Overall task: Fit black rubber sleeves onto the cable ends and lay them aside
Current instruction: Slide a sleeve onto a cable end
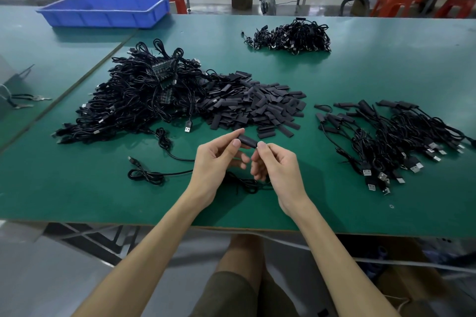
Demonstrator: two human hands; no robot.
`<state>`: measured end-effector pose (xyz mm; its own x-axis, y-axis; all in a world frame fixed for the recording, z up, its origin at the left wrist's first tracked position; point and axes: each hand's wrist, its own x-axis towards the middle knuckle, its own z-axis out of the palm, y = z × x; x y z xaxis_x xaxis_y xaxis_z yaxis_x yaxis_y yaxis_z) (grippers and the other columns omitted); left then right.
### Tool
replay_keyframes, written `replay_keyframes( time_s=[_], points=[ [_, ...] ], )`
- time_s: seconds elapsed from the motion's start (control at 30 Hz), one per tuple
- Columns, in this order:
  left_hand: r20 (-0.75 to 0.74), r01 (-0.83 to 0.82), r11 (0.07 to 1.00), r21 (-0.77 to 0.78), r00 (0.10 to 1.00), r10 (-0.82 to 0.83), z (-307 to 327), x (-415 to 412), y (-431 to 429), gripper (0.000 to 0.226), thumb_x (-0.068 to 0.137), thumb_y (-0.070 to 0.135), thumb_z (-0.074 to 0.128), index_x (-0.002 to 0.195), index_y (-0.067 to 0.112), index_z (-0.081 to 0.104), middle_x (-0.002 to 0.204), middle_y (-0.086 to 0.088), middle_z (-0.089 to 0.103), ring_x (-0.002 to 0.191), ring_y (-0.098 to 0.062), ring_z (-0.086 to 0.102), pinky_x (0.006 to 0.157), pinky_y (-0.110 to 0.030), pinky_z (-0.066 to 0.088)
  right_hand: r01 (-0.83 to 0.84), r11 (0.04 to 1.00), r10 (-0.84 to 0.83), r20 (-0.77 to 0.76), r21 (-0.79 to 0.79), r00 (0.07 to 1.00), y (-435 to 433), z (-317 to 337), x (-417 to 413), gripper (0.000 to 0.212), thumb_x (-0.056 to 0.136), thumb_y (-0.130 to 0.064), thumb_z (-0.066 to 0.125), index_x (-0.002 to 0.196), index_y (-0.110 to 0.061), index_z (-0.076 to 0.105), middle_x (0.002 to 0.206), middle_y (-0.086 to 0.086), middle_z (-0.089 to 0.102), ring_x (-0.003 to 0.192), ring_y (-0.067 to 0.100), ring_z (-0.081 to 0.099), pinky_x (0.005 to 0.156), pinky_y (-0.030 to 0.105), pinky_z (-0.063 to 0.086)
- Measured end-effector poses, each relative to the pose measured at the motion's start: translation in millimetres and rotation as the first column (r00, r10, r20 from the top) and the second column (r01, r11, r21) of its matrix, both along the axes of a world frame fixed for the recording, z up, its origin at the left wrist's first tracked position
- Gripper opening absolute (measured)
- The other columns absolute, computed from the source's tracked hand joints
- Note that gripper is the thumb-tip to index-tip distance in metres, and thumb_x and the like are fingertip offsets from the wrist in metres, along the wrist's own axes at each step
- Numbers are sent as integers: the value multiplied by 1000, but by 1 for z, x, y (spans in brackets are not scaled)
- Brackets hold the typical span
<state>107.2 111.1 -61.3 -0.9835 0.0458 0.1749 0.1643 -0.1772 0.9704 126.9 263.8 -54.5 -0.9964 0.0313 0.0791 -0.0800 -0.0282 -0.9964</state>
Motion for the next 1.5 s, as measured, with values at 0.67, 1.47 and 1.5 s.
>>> replay_keyframes(
  time_s=[0.67, 1.47, 1.5],
  points=[
    [-20, -164, 986, 7, 986, 164, 3, -1, -5, 18, 101, 24, 64, 110, 13, 73, 81, -11, 74, 64, -16, 66, 62, -20, 49, -34, 981, 55, -108, 192, 993, 0, 1, 0, 31, 108, -36, 54, 86, -28, 74, 67, -8, 53, 65, 8, 47, 62, 23, 39],
    [-249, -114, 674, -730, 963, -106, 45, 4, 31, 22, 107, 30, 49, 94, 20, 64, 82, 4, 60, 79, -16, 57, 74, -37, 48, 228, 925, -238, 6, -303, 971, 5, 1, -7, 33, 111, -39, 43, 124, -27, 71, 93, 6, 66, 80, 13, 65, 63, 26, 51],
    [-263, -117, 701, -703, 959, -103, 56, 0, 35, 23, 107, 28, 50, 96, 19, 67, 80, 5, 62, 79, -14, 59, 73, -34, 48, 224, 928, -233, 4, -298, 972, 4, 0, -8, 32, 111, -38, 44, 125, -26, 70, 93, 5, 67, 80, 13, 64, 64, 26, 51]
  ],
)
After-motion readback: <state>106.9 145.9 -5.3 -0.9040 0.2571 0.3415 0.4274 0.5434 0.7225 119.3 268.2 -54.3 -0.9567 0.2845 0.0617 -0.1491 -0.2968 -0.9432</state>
